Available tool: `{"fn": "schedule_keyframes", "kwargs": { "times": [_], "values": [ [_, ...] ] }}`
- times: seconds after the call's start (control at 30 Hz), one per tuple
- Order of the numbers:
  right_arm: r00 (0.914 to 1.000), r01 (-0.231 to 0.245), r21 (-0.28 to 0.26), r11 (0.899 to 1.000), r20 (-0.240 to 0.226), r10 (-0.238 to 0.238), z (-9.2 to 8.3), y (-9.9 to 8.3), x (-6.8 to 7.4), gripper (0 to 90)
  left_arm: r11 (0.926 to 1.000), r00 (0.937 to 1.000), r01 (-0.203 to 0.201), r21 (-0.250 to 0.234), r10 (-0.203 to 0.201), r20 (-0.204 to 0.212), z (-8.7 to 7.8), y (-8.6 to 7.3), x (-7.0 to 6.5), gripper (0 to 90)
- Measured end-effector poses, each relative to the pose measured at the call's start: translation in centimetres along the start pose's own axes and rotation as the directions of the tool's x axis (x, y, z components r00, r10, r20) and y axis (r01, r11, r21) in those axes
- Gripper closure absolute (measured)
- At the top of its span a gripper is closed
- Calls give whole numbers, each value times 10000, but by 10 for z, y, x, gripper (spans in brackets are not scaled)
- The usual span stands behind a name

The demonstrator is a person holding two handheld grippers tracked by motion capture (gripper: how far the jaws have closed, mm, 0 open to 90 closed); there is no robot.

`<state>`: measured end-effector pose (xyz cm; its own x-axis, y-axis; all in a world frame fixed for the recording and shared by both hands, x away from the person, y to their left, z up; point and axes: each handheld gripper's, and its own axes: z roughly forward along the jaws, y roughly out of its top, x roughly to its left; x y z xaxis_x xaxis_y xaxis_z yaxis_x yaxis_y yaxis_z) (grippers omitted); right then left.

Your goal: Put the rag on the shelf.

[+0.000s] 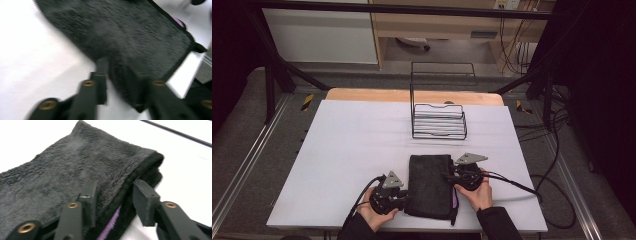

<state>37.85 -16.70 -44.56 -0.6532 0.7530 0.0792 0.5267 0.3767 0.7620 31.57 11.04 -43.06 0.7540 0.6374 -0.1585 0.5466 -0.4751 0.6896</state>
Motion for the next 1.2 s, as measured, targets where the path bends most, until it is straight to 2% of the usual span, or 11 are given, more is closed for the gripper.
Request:
{"fn": "schedule_keyframes", "kwargs": {
  "times": [0.07, 0.27, 0.3, 0.4, 0.43, 0.47, 0.6, 0.77, 0.93, 1.1, 1.2],
  "values": [
    [9997, -224, -105, 9997, 108, 226, -4, -2, -5, 506, 9997, 9996, 61, -222, -67, -271, -5, 5, 9, 588],
    [9984, -385, -358, 9986, 401, 399, -15, -7, -17, 367, 9987, 9978, 75, -507, -108, -654, -6, 17, 28, 394],
    [9982, -399, -379, 9985, 432, 415, -17, -7, -19, 340, 9982, 9972, 115, -589, -157, -726, -4, 23, 35, 361],
    [9974, -630, -561, 9964, 326, 649, -21, -8, -24, 233, 9972, 9963, 211, -712, -269, -820, 1, 32, 44, 271],
    [9974, -630, -561, 9964, 326, 649, -21, -8, -24, 233, 9972, 9963, 211, -712, -269, -820, 1, 32, 44, 238],
    [9974, -677, -575, 9961, 208, 689, -23, -8, -26, 175, 9968, 9959, 288, -742, -350, -835, 4, 36, 48, 211],
    [9976, -670, -503, 9965, 141, 677, -25, -10, -30, 110, 9964, 9947, 247, -817, -327, -973, 11, 47, 55, 135],
    [9974, -711, -427, 9966, 115, 717, -26, -12, -30, 68, 9932, 9938, 338, -1110, -452, -1019, 22, 60, 65, 125],
    [9971, -728, -367, 9967, 175, 734, -25, -13, -29, 47, 9924, 9910, 473, -1137, -609, -1192, 31, 67, 73, 148],
    [9970, -730, -478, 9962, 206, 740, -26, -13, -29, 39, 9914, 9859, 807, -1031, -947, -1383, 47, 68, 83, 231],
    [9969, -747, -487, 9960, 229, 759, -26, -13, -29, 35, 9922, 9863, 983, -761, -1073, -1252, 54, 66, 86, 290]
  ]
}}
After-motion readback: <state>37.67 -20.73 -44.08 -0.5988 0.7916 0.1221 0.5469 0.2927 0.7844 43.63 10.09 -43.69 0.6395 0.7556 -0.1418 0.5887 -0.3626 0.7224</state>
